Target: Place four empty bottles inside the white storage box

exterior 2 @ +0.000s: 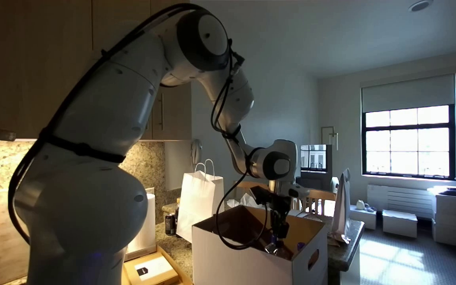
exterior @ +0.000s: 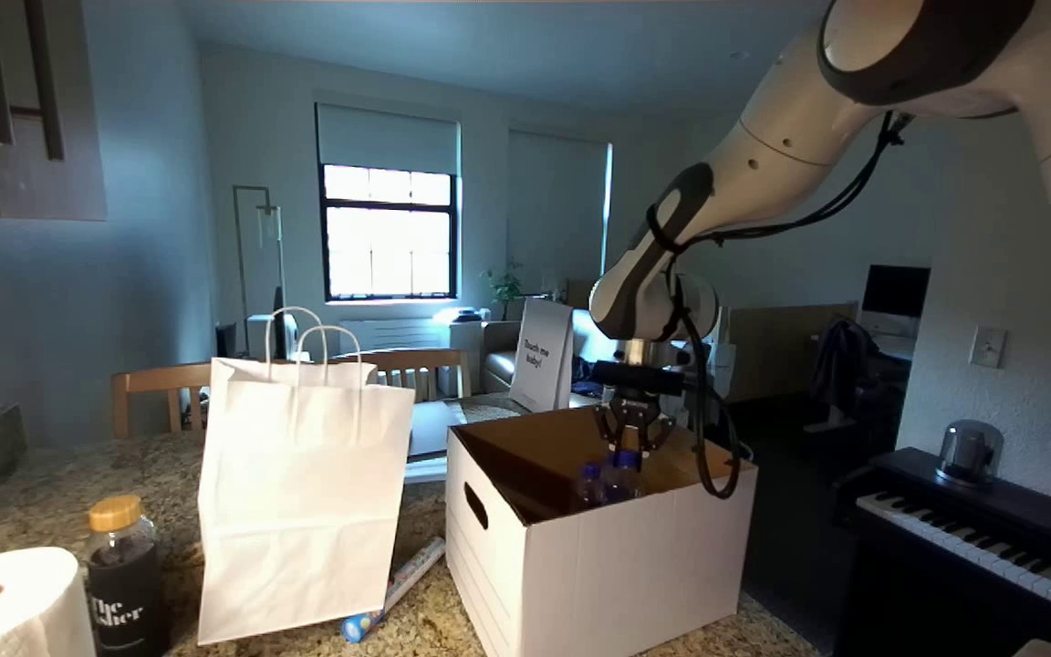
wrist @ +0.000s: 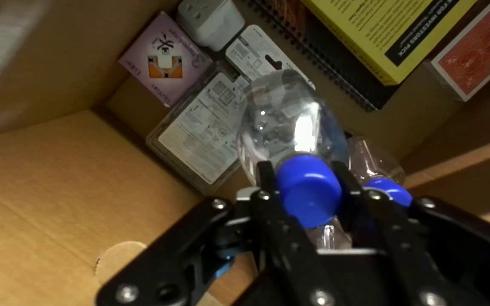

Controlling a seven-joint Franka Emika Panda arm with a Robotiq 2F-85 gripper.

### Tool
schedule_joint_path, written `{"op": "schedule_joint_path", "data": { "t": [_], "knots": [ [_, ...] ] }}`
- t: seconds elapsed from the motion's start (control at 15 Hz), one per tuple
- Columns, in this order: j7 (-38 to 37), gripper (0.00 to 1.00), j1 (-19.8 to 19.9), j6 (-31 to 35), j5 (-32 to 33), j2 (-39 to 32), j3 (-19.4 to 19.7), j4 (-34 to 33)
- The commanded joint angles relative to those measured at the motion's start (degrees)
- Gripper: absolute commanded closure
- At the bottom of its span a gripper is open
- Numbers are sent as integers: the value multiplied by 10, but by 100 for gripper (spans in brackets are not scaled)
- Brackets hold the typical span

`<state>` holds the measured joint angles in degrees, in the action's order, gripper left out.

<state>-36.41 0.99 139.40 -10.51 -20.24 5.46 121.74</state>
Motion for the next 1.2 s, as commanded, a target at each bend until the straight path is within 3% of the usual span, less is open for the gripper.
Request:
{"op": "schedule_joint_path", "data": {
  "t": [0.0,0.13,0.27,0.67,0.87,1.13],
  "knots": [
    [-31,82,-20,-14,18,-15,13,-36],
    [-34,38,-27,-18,18,-22,13,-46],
    [-35,35,-33,-26,16,-17,10,-53],
    [-54,2,-58,-12,46,79,13,-6],
    [-67,0,-67,3,74,159,2,45],
    [-80,0,-80,5,131,268,-51,124]
  ]
}}
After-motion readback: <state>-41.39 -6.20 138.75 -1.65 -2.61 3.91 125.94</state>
